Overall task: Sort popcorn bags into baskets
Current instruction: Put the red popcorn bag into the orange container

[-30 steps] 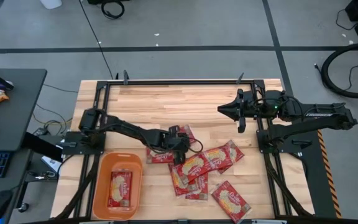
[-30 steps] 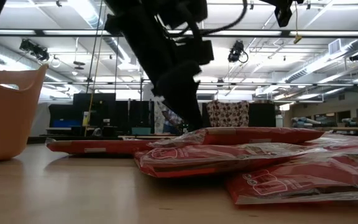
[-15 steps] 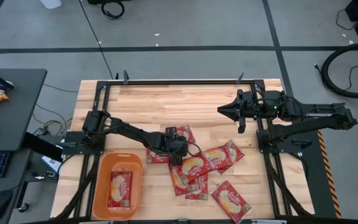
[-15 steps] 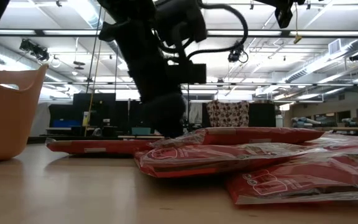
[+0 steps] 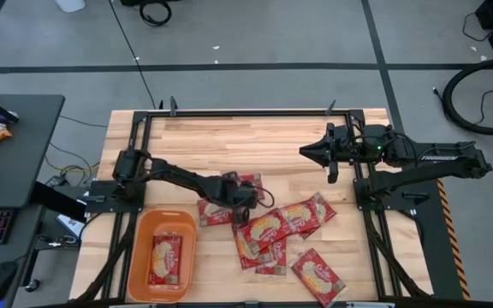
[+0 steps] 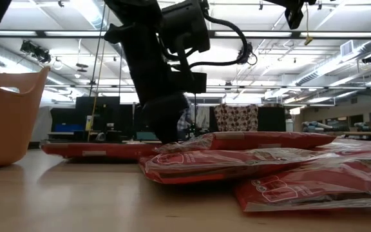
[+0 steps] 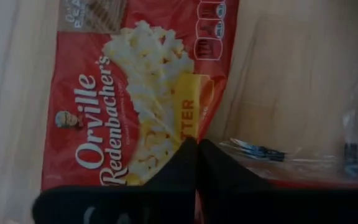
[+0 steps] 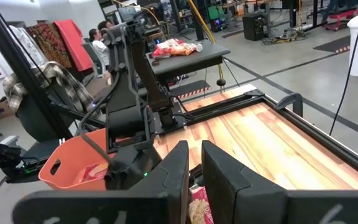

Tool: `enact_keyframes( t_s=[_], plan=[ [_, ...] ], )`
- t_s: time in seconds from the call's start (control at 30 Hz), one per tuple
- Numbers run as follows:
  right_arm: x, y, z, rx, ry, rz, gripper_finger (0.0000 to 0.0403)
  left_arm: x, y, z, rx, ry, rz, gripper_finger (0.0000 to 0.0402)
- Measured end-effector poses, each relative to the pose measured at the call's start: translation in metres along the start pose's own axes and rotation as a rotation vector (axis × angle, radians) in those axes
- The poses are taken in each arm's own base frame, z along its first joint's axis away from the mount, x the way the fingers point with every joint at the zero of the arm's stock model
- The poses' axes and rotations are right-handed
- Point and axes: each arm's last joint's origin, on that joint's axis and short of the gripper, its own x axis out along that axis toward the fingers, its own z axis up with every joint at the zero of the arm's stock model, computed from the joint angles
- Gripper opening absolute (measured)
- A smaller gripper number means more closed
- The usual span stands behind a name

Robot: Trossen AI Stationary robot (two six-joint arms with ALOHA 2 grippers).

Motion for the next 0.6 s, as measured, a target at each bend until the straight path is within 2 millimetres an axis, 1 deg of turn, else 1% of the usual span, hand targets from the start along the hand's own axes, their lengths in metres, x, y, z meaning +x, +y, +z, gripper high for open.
enact_keyframes(
  t_s=[0.07,0.17,0.33,0.4,0.5,0.6],
  plan=[
    [0.000,0.000,0.000,0.000,0.000,0.000,0.0050,-0.004,0.004,0.001,-0.022,0.001,-0.021,0.0009],
    [0.000,0.000,0.000,0.000,0.000,0.000,0.0050,-0.023,0.011,0.007,-0.049,-0.025,-0.067,0.0005],
    [0.000,0.000,0.000,0.000,0.000,0.000,0.0050,-0.069,0.026,0.011,-0.190,-0.076,-0.123,0.0003],
    [0.000,0.000,0.000,0.000,-0.003,0.001,0.0050,-0.090,0.033,0.014,-0.282,-0.109,-0.185,0.0003],
    [0.000,0.000,0.001,0.000,-0.008,0.002,0.0050,-0.115,0.043,0.013,-0.438,-0.110,-0.294,0.0002],
    [0.000,0.000,0.001,-0.004,-0.007,0.002,0.0050,-0.139,0.048,0.012,-0.548,-0.113,-0.403,0.0002]
  ],
)
